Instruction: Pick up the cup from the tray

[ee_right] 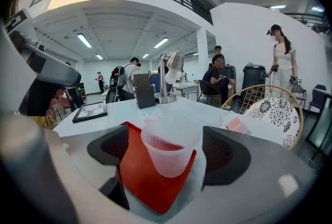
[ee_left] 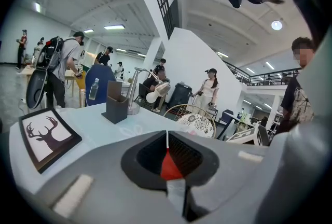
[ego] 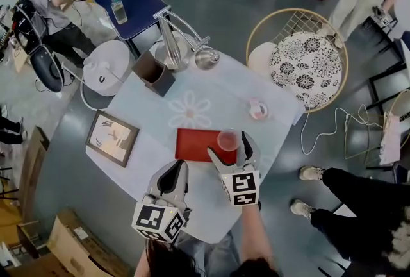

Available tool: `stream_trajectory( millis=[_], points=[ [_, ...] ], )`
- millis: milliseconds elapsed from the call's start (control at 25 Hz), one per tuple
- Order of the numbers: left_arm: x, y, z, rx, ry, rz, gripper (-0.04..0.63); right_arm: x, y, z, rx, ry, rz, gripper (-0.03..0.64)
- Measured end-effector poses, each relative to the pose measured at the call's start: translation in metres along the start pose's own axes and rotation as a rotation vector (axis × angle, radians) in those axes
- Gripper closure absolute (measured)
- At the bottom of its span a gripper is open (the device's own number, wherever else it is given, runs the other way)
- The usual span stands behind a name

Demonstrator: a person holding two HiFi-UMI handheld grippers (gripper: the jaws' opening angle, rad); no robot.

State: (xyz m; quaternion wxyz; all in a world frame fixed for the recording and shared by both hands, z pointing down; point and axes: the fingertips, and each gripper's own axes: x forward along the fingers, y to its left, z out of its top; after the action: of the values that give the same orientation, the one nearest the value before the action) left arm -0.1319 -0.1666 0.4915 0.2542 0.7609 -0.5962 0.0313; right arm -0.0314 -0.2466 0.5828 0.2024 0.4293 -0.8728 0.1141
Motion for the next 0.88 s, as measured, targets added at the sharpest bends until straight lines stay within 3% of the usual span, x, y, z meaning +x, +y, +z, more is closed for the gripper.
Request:
stream_trajectory(
  millis=[80,120,520,680,880],
  points=[
    [0.000,0.002,-0.005,-0.001,-0.002,-0.001,0.595,0.001,-0.004,0.000,-0.005,-0.003,-0.025,0.255],
    [0.000,0.003,-0.006,-0.005,-0.001,-0.005,0.595,0.002,-0.006,0.000,-0.001,-0.006,-0.035,0.273],
    [-0.002,-0.006,-0.006,0.011,0.033,-0.015,0.594,-0.006,-0.004,0.007,-0.001,-0.016,-0.034,0.273],
    [-0.004,-0.011,0.003,0.007,0.002,-0.016,0.594,-0.026,-0.004,0.016,-0.009,-0.042,-0.039,0.275],
    [-0.007,-0.022,0.004,0.079,-0.001,-0.049,0.595,-0.051,-0.006,0.013,-0.015,-0.024,-0.062,0.275]
  ],
)
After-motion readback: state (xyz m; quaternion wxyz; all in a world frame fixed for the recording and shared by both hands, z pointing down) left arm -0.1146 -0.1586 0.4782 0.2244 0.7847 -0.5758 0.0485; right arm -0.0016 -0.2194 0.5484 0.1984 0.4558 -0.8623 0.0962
